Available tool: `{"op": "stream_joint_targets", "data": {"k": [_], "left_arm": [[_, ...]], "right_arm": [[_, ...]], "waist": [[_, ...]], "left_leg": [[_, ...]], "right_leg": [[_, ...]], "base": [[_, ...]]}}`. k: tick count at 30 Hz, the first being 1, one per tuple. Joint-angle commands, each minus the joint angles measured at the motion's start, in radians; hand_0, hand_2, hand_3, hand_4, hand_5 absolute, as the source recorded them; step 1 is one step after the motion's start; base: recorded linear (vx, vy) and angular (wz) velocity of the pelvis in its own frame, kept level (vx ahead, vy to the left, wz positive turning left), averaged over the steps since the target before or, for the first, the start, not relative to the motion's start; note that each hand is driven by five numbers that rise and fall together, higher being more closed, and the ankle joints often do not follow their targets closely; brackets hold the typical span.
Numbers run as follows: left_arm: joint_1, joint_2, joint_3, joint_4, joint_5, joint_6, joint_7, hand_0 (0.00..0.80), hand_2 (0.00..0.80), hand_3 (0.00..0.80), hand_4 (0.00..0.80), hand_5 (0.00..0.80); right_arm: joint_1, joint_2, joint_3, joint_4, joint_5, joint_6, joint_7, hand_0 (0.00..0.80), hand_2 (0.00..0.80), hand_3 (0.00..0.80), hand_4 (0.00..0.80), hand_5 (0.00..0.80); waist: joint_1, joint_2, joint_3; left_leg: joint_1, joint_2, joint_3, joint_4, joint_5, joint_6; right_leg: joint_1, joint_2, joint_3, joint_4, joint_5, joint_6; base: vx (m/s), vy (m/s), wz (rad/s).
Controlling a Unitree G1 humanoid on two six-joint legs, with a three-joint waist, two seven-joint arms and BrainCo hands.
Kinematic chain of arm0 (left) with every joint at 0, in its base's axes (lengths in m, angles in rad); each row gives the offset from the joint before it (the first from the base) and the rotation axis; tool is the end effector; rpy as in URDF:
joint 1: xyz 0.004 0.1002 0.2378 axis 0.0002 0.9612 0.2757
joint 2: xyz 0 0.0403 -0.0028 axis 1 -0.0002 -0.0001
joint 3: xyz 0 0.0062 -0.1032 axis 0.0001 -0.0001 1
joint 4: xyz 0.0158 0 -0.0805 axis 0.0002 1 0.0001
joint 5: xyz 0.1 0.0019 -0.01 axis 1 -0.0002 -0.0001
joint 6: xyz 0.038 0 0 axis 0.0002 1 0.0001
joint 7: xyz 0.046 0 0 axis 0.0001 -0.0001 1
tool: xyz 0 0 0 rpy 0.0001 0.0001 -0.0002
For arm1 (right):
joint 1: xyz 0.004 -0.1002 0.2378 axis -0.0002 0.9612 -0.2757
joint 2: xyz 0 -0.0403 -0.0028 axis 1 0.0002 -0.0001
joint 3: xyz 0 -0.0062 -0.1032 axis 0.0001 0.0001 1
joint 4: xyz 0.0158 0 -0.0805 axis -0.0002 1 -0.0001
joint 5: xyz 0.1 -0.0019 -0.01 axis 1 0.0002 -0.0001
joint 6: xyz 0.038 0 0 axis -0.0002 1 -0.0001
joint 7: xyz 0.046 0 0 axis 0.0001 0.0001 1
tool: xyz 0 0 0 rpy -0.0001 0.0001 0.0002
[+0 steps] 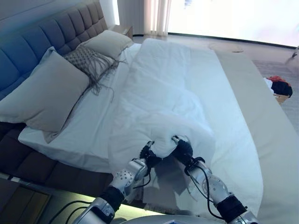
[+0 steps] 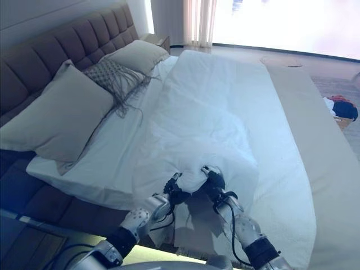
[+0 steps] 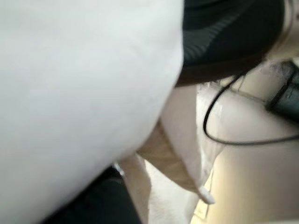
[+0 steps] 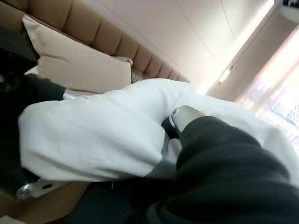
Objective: Make the bed neatly
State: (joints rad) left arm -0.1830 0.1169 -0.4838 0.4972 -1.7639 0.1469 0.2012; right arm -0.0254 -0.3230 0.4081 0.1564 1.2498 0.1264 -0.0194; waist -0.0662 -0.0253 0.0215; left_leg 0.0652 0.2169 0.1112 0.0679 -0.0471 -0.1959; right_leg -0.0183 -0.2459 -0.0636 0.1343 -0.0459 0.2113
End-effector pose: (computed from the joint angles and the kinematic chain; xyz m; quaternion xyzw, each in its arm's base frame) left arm 0.2027 0.0863 -0.0203 -0.6041 0.3975 0.0037 0.6906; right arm 0.1879 -0.1396 0.0033 0.4110 0.2472 0.1148 0.8699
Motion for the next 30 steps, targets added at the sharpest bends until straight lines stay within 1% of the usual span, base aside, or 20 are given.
{"op": "stream_joint_targets", "data": {"k": [1, 2, 4, 5, 8, 10, 11, 14, 17, 20, 23, 25, 27, 30], "left_arm": [[-0.075, 0.124, 0.197, 0.080, 0.150, -0.029, -0.054, 0.800, 0.800, 0.800, 0.800, 0.800], [-0.073, 0.150, 0.234, 0.108, 0.159, -0.020, -0.061, 0.800, 0.800, 0.800, 0.800, 0.800], [-0.074, 0.193, 0.282, 0.146, 0.165, -0.025, -0.069, 0.800, 0.800, 0.800, 0.800, 0.800], [-0.072, 0.222, 0.316, 0.169, 0.176, -0.022, -0.081, 0.800, 0.800, 0.800, 0.800, 0.800], [-0.078, 0.279, 0.372, 0.216, 0.189, -0.037, -0.093, 0.800, 0.800, 0.800, 0.800, 0.800], [-0.085, 0.309, 0.408, 0.242, 0.194, -0.034, -0.098, 0.800, 0.800, 0.800, 0.800, 0.800], [-0.089, 0.329, 0.432, 0.260, 0.196, -0.044, -0.100, 0.800, 0.800, 0.800, 0.800, 0.800], [-0.105, 0.369, 0.476, 0.288, 0.196, -0.047, -0.109, 0.800, 0.800, 0.800, 0.800, 0.800], [-0.100, 0.387, 0.500, 0.286, 0.192, -0.049, -0.127, 0.800, 0.800, 0.800, 0.800, 0.800], [-0.098, 0.393, 0.514, 0.282, 0.205, -0.040, -0.119, 0.800, 0.800, 0.800, 0.800, 0.800], [-0.104, 0.404, 0.531, 0.300, 0.202, -0.029, -0.128, 0.800, 0.800, 0.800, 0.800, 0.800], [-0.112, 0.409, 0.536, 0.318, 0.194, -0.032, -0.131, 0.800, 0.800, 0.800, 0.800, 0.800], [-0.124, 0.415, 0.540, 0.343, 0.174, -0.026, -0.140, 0.800, 0.800, 0.800, 0.800, 0.800], [-0.136, 0.402, 0.534, 0.340, 0.177, -0.027, -0.142, 0.800, 0.800, 0.800, 0.800, 0.800]], "right_arm": [[0.067, -0.055, -0.013, -0.154, -0.051, 0.043, 0.157, 0.000, 0.000, 0.000, 0.000, 0.000], [0.083, -0.067, -0.023, -0.139, -0.058, 0.060, 0.180, 0.000, 0.000, 0.000, 0.000, 0.000], [0.108, -0.088, -0.037, -0.121, -0.055, 0.087, 0.212, 0.000, 0.000, 0.000, 0.000, 0.000], [0.129, -0.098, -0.052, -0.109, -0.052, 0.112, 0.240, 0.000, 0.000, 0.000, 0.000, 0.000], [0.177, -0.127, -0.075, -0.067, -0.058, 0.156, 0.301, 0.000, 0.000, 0.000, 0.000, 0.000], [0.197, -0.141, -0.094, -0.029, -0.059, 0.169, 0.335, 0.000, 0.000, 0.000, 0.000, 0.000], [0.210, -0.151, -0.108, -0.002, -0.058, 0.177, 0.351, 0.000, 0.000, 0.000, 0.000, 0.000], [0.226, -0.180, -0.143, 0.027, -0.034, 0.182, 0.383, 0.000, 0.000, 0.000, 0.000, 0.000], [0.228, -0.209, -0.177, 0.038, 0.001, 0.186, 0.400, 0.000, 0.000, 0.000, 0.000, 0.000], [0.216, -0.214, -0.203, 0.024, 0.031, 0.182, 0.405, 0.000, 0.000, 0.000, 0.000, 0.000], [0.215, -0.192, -0.206, 0.005, 0.035, 0.174, 0.400, 0.000, 0.000, 0.000, 0.000, 0.000], [0.217, -0.173, -0.192, 0.006, 0.025, 0.171, 0.404, 0.000, 0.000, 0.000, 0.000, 0.000], [0.223, -0.146, -0.171, 0.018, 0.005, 0.162, 0.420, 0.000, 0.000, 0.000, 0.000, 0.000], [0.234, -0.117, -0.152, 0.027, -0.005, 0.150, 0.444, 0.000, 0.000, 0.000, 0.000, 0.000]], "waist": [[-0.006, 0.001, -0.063], [-0.009, 0.003, -0.064], [-0.016, 0.005, -0.065], [-0.022, 0.005, -0.066], [-0.037, 0.007, -0.065], [-0.044, 0.009, -0.062], [-0.048, 0.010, -0.061], [-0.057, 0.010, -0.053], [-0.059, 0.006, -0.034], [-0.055, -0.002, -0.016], [-0.052, -0.010, -0.009], [-0.051, -0.012, -0.009], [-0.050, -0.013, -0.010], [-0.044, -0.019, -0.015]], "left_leg": [[-0.060, 0.074, -0.029, 0.005, 0.103, 0.038], [-0.058, 0.074, -0.027, 0.000, 0.106, 0.038], [-0.055, 0.074, -0.025, -0.005, 0.111, 0.037], [-0.055, 0.074, -0.023, -0.008, 0.113, 0.037], [-0.058, 0.076, -0.019, -0.011, 0.119, 0.034], [-0.060, 0.076, -0.020, -0.011, 0.121, 0.032], [-0.062, 0.075, -0.022, -0.009, 0.121, 0.030], [-0.074, 0.073, -0.031, 0.012, 0.113, 0.024], [-0.093, 0.062, -0.058, 0.082, 0.076, 0.018], [-0.096, 0.041, -0.067, 0.126, 0.041, 0.025], [-0.094, 0.015, -0.063, 0.167, 0.007, 0.036], [-0.089, 0.003, -0.057, 0.177, -0.007, 0.044], [-0.079, -0.007, -0.047, 0.171, -0.011, 0.053], [-0.075, -0.019, -0.038, 0.155, -0.010, 0.059]], "right_leg": [[-0.042, -0.073, 0.004, -0.053, 0.142, 0.041], [-0.040, -0.073, 0.004, -0.055, 0.141, 0.039], [-0.038, -0.072, 0.003, -0.056, 0.140, 0.038], [-0.039, -0.072, 0.003, -0.056, 0.139, 0.037], [-0.040, -0.070, 0.003, -0.056, 0.136, 0.034], [-0.041, -0.069, 0.004, -0.055, 0.133, 0.033], [-0.042, -0.067, 0.007, -0.053, 0.131, 0.032], [-0.045, -0.067, 0.015, -0.044, 0.121, 0.030], [-0.049, -0.077, 0.033, -0.021, 0.110, 0.032], [-0.042, -0.108, 0.036, 0.003, 0.107, 0.043], [-0.026, -0.143, 0.037, -0.002, 0.124, 0.050], [-0.019, -0.158, 0.035, -0.009, 0.137, 0.050], [-0.015, -0.175, 0.031, -0.016, 0.164, 0.050], [-0.015, -0.187, 0.018, -0.025, 0.194, 0.050]], "base": [[-0.016, 0.053, -0.06], [-0.019, 0.059, -0.05], [-0.023, 0.047, -0.03], [-0.030, 0.043, -0.05], [-0.036, 0.050, -0.03], [-0.028, 0.069, -0.01], [-0.019, 0.088, -0.01], [-0.019, 0.126, -0.01], [-0.003, 0.168, -0.01], [-0.004, 0.203, 0.01], [0.010, 0.186, 0.03], [0.002, 0.149, 0.03], [-0.018, 0.121, -0.02], [-0.036, 0.051, -0.03]]}}
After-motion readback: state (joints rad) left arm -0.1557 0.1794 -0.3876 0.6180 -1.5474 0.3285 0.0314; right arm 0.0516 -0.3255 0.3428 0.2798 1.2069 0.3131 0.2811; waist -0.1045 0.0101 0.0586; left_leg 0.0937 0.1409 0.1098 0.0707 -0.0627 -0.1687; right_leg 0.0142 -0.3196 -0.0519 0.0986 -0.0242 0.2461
